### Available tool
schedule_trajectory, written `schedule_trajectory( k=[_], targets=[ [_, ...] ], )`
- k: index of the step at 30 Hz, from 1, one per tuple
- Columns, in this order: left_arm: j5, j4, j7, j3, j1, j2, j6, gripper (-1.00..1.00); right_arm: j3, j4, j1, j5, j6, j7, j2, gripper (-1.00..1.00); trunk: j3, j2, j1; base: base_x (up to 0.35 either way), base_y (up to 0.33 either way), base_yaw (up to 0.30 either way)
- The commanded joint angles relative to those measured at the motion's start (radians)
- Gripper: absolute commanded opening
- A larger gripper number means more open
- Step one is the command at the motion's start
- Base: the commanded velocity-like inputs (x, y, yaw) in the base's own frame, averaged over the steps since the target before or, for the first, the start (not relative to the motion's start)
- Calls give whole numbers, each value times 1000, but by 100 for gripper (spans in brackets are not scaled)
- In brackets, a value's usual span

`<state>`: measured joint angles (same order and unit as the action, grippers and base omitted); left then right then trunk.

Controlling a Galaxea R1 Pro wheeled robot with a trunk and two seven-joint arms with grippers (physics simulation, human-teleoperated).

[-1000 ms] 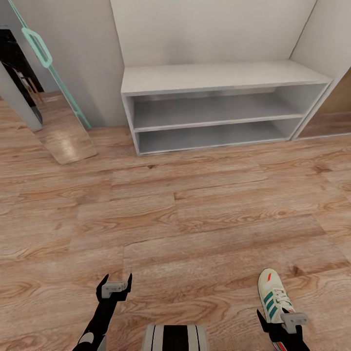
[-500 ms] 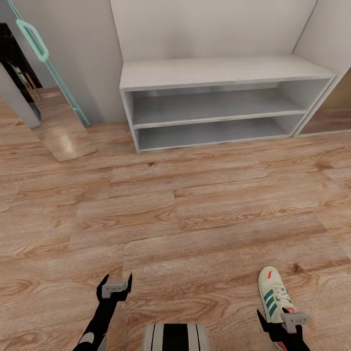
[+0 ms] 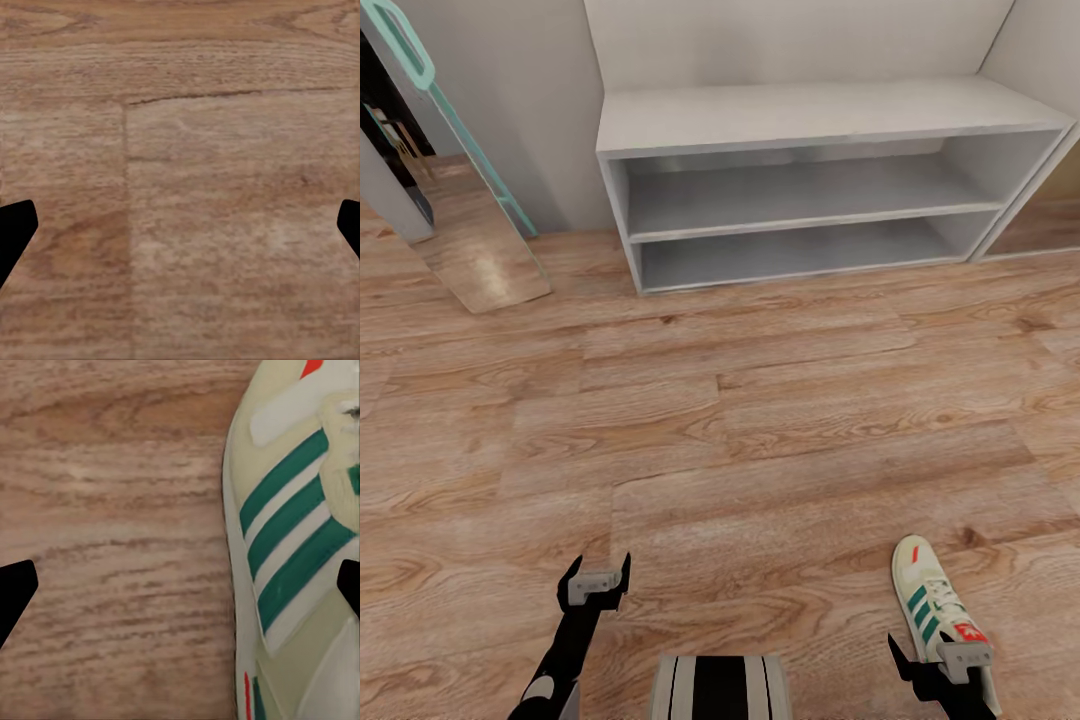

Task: Pick up the two gym shoes and the two sandals from the corridor floor and place them onto the hallstand (shoe rack) in the corridor, making sure they are on the rack and not on the floor. Arrange them so the two gym shoes are next to each other and the two sandals are next to each other.

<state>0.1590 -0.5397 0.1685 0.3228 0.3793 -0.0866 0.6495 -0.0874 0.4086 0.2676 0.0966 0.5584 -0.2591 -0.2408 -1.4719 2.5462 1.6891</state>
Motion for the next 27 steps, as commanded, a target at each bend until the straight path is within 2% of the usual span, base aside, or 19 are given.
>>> schedule_trajectory(
  k=[1, 2, 4, 5, 6, 7, 8, 9, 10, 12, 13, 15, 19, 21, 22, 23, 27],
  targets=[
    [-4, -29, 0, 0, -8, -6, -10, 100, 0, 0, 0, 0, 0, 1, 0, 100, 0, 0, 0, 0, 0, 0],
    [-4, -29, 0, 0, -8, -6, -10, 100, 0, 0, 0, 0, 0, 1, 0, 100, 0, 0, 0, 0, 0, 0],
    [-11, -104, 0, -2, -38, -17, -45, 100, 0, 1, 0, 0, 0, 2, 0, 100, 0, 0, 0, 0, 0, 0],
    [-11, -104, 0, -2, -38, -17, -45, 100, 0, 1, 0, 0, 0, 2, 0, 100, 0, 0, 0, 0, 0, 0],
    [-13, -151, 0, -3, -60, -21, -69, 100, 0, 1, 0, 0, 0, 3, 0, 100, 0, 0, 0, 0, 0, 0],
    [-17, -265, 3, -6, -114, -27, -125, 100, 0, 2, 0, 0, 0, 3, 0, 100, 0, 0, 0, 0, 0, 0],
    [-17, -265, 3, -6, -114, -27, -125, 100, 0, 2, 0, 0, 0, 3, 0, 100, 0, 0, 0, 0, 0, 0],
    [-19, -324, 6, -7, -142, -29, -153, 100, 0, 2, 0, 0, 0, 4, 0, 100, 0, 0, 0, 0, 0, 0],
    [-19, -324, 6, -7, -142, -29, -153, 100, 0, 2, 0, 0, 0, 4, 0, 100, 0, 0, 0, 0, 0, 0],
    [-23, -435, 16, -9, -195, -33, -201, 100, 0, 2, 0, 0, -1, 4, 1, 100, 0, 0, 0, 0, 0, 0],
    [-23, -435, 16, -9, -195, -33, -201, 100, 0, 2, 0, 0, -1, 4, 1, 100, 0, 0, 0, 0, 0, 0],
    [-35, -514, 31, -10, -234, -34, -234, 100, 0, 3, 1, 0, -2, 4, 2, 100, 0, 0, 0, 0, 0, 0],
    [-53, -564, 48, -10, -260, -34, -255, 100, 1, 5, 0, 0, -1, 4, 2, 100, 0, 0, 0, 0, 0, 0],
    [-73, -599, 61, -9, -277, -33, -269, 100, 1, 7, 0, 0, -1, 4, 1, 100, 0, 0, 0, 0, 0, 0],
    [-100, -653, 76, -7, -301, -29, -287, 100, 1, 12, -1, 0, 0, 4, 0, 100, 0, 0, 0, 0, 0, 0],
    [-109, -691, 82, -6, -314, -27, -298, 100, 1, 15, -2, 0, 0, 3, -2, 100, 0, 0, 0, 0, 0, 0],
    [-113, -712, 84, -5, -327, -25, -308, 100, 1, 16, -2, 0, -1, 3, -3, 100, 0, 0, 0, 0, 0, 0]
  ],
)
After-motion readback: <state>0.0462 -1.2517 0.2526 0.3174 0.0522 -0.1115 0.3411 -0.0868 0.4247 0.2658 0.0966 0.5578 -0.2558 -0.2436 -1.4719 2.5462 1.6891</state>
